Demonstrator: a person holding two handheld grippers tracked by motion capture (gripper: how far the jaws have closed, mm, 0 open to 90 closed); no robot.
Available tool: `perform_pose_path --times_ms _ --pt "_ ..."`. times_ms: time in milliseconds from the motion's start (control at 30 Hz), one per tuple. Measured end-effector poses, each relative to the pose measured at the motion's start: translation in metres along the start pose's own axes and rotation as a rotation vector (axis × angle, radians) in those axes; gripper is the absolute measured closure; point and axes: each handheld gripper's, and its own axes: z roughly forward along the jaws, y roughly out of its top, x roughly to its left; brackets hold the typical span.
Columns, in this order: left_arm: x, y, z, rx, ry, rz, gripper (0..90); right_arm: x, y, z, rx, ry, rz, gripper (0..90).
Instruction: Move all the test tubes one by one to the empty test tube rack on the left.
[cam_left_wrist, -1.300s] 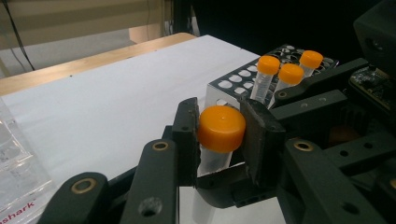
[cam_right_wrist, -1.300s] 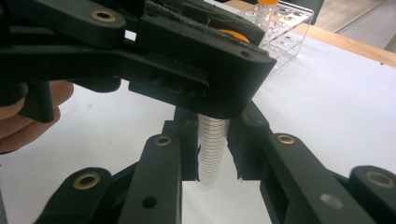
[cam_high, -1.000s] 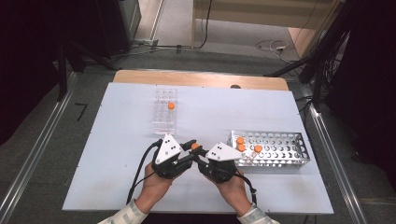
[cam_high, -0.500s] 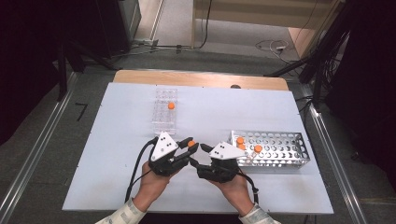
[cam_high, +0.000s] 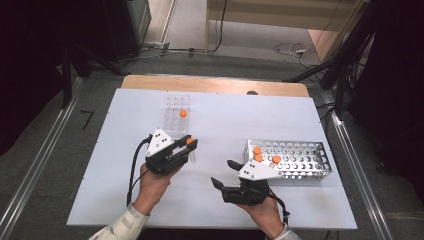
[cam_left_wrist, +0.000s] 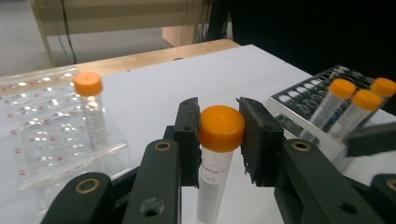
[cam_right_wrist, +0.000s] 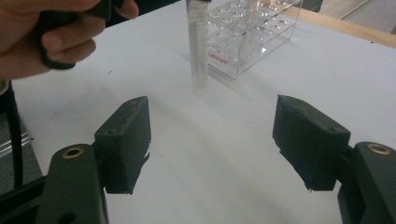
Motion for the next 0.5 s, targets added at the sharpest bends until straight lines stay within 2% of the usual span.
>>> perform_pose_path --times_ms 200,500 --pt "0.011 0.006 -0.002 -0.008 0.033 -0.013 69.7 -0.004 -0.009 -0.015 0.001 -0.014 0.011 25.9" --pt "0.020 0.011 -0.002 -0.015 0.068 -0.024 69.8 -0.017 -0.022 -0.032 0.001 -0.052 0.045 26.1"
